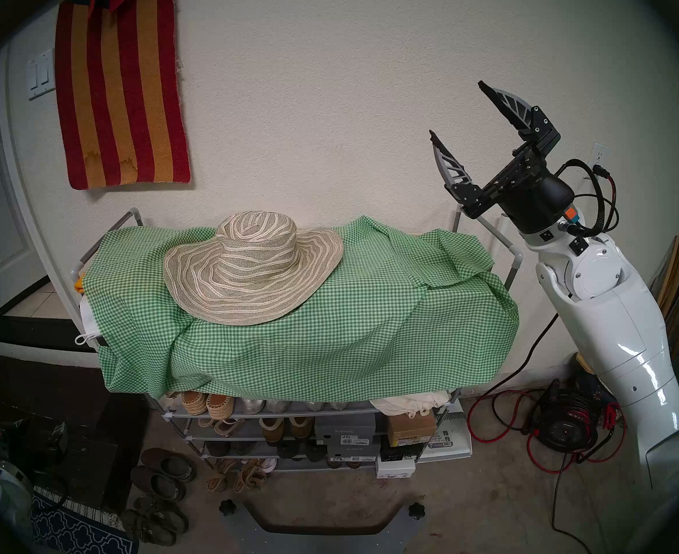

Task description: Lift the object off the cloth, cover the shoe rack with the cloth, put the object back

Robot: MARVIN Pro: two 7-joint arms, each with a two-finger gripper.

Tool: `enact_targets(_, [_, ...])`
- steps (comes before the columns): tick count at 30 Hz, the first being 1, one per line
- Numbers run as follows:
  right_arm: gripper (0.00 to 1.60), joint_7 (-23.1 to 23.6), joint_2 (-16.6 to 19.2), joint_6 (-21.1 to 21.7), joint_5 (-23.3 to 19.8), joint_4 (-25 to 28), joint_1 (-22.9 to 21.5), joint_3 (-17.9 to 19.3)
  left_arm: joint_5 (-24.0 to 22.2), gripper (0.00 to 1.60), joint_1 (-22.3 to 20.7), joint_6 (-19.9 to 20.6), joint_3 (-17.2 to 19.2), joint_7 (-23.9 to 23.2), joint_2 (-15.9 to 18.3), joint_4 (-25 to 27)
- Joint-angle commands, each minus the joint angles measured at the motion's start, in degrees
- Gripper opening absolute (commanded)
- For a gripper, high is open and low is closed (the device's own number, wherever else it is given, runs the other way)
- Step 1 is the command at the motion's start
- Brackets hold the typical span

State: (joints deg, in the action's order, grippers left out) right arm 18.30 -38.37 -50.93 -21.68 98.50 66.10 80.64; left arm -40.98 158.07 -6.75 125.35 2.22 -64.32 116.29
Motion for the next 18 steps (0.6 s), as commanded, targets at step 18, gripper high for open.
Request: enact_targets(18, [1.6, -0.1, 0.1, -0.1, 0.1, 0.0, 0.0, -0.3, 0.1, 1.6, 0.1, 0.2, 0.1, -0.2, 0.0, 0.0])
